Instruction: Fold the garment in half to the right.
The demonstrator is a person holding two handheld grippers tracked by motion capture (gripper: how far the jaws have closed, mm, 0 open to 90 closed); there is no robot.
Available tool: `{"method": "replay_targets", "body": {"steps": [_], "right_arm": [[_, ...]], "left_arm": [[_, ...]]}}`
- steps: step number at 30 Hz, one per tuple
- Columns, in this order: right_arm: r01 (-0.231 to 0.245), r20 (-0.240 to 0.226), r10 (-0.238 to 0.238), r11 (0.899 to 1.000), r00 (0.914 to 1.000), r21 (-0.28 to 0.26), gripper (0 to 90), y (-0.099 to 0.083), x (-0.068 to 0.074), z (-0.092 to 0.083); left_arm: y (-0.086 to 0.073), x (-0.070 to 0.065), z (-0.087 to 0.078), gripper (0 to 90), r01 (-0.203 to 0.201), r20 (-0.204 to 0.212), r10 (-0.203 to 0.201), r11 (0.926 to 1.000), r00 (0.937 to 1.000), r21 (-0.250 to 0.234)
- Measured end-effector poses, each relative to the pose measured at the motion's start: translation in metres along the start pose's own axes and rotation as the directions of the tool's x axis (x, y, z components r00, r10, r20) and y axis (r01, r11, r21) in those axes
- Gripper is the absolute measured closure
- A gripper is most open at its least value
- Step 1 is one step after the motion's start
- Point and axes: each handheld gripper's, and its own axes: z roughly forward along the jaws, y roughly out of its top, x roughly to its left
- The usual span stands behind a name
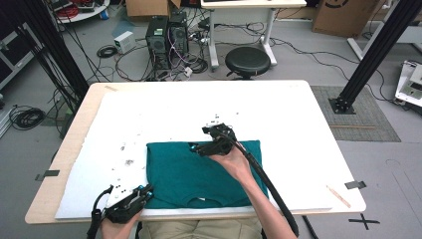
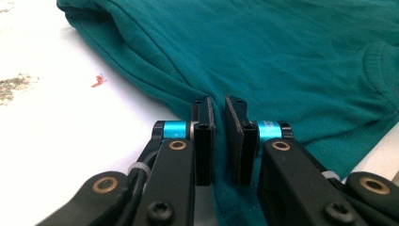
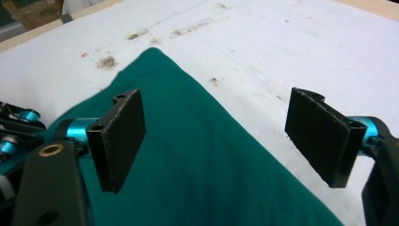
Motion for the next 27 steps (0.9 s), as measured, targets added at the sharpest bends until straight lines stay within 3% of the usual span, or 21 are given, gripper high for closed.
{"method": "replay_targets", "body": {"steps": [4,11,13,17,20,27], "right_arm": [[0.018,-0.042,-0.017,1.0,0.9989,0.024,21.1,0.017,0.008,0.018],[0.073,-0.067,-0.069,0.995,0.9954,0.068,26.4,0.033,0.018,0.067],[0.079,-0.074,-0.072,0.991,0.9947,0.109,27.0,0.038,0.021,0.083],[0.103,-0.104,-0.09,0.985,0.9905,0.135,30.5,0.046,0.027,0.109],[0.124,-0.114,-0.108,0.983,0.9876,0.136,33.1,0.048,0.032,0.124],[0.107,-0.179,-0.081,0.984,0.9806,0.145,39.4,0.041,0.032,0.149]], "left_arm": [[0.0,0.0,0.0,83.2,-0.002,0.003,0.002,1.0,1.0,-0.002],[0.0,0.001,0.0,83.3,-0.014,0.008,0.014,0.9999,0.9999,0.001],[0.0,0.001,0.0,83.3,-0.019,0.008,0.019,0.9998,0.9998,0.002],[0.0,0.002,0.0,83.2,-0.018,0.013,0.018,0.9998,0.9998,-0.001],[0.0,0.002,0.0,83.2,-0.022,0.012,0.022,0.9998,0.9997,-0.001],[-0.001,0.001,0.0,83.2,-0.015,0.012,0.015,0.9999,0.9998,-0.007]]}}
